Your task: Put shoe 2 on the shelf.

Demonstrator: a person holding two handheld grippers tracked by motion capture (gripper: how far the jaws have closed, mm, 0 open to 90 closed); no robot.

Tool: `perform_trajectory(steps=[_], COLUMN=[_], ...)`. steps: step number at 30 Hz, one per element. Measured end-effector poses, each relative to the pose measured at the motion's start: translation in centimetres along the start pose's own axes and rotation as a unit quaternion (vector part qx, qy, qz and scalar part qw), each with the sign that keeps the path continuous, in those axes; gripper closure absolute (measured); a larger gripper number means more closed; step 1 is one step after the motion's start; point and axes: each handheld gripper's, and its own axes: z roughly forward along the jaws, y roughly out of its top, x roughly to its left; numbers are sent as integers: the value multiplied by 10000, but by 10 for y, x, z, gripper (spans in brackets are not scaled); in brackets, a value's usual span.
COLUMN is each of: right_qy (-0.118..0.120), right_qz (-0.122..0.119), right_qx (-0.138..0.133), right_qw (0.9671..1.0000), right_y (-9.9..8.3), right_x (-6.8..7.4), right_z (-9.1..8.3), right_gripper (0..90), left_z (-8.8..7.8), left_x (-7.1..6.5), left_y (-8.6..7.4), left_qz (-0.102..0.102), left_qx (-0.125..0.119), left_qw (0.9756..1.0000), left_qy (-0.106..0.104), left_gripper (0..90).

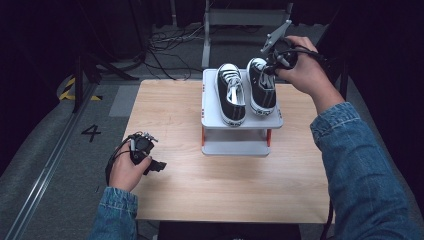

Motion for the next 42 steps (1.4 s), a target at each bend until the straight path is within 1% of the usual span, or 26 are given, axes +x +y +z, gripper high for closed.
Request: perform_trajectory(steps=[2,3,4,5,6,7,8,9,11,14,15,17,18,19,23,25,27,28,29,30,33,34,36,38,39,42], right_qy=[55,35,35,78,172,192,243,242,222,315,277,235,213,205,276,311,327,393,390,327,271,207,171,144,144,41], right_qz=[-150,-300,-300,-381,-427,-479,-500,-496,-413,-132,-169,-140,-185,-152,-67,14,197,296,331,417,731,838,1029,1164,1164,1378], right_qx=[-25,48,48,28,103,184,138,109,69,-2,32,63,77,103,17,-24,-161,-204,-237,-303,-508,-570,-616,-680,-680,-664], right_qw=[9999,9995,9995,9992,9989,9985,9984,9984,9989,9994,9995,9996,9996,9996,9996,9995,9991,9986,9984,9981,9957,9946,9926,9908,9908,9882], right_y=[2,2,2,1,1,0,-1,-2,-1,2,3,4,4,4,-1,-2,-4,-6,-7,-10,-20,-25,-35,-46,-46,-67], right_x=[2,5,5,6,7,9,11,13,16,19,20,21,21,22,23,22,20,19,18,18,17,17,18,18,18,20], right_z=[8,11,11,12,14,16,18,18,19,20,19,19,19,20,20,19,14,9,6,-1,-18,-24,-34,-42,-42,-54], right_gripper=[787,786,786,786,785,784,784,783,783,780,780,780,780,779,746,680,582,565,557,532,496,478,465,449,449,428], left_z=[0,0,0,0,0,1,1,1,1,2,3,3,4,4,3,2,1,1,0,0,-1,-1,-1,-2,-2,-2], left_x=[0,0,0,0,0,-1,-2,-2,-2,-3,-4,-4,-4,-4,-4,-4,-5,-5,-4,-4,-4,-3,-3,-2,-2,0], left_y=[0,-1,-1,-1,-1,-1,-1,0,1,2,3,3,4,4,4,4,4,4,4,4,5,6,9,12,12,16], left_qz=[-6,-5,-5,-12,-14,-26,-51,2,16,59,30,47,52,54,54,69,61,47,72,69,63,86,74,95,95,136], left_qx=[3,9,9,30,45,51,70,48,54,60,69,75,79,77,63,30,17,13,13,16,-5,-9,-21,-23,-23,2], left_qw=[10000,10000,10000,10000,10000,10000,10000,10000,10000,10000,10000,10000,10000,10000,10000,10000,10000,10000,10000,10000,10000,10000,10000,9999,9999,9999], left_qy=[1,9,9,0,6,6,-11,-5,1,15,-11,-2,1,-6,3,-11,-14,-20,7,-5,-16,-17,8,-27,-27,71], left_gripper=[184,184,184,184,184,184,185,184,180,182,181,182,184,183,183,182,181,182,182,181,181,179,182,183,182,180])
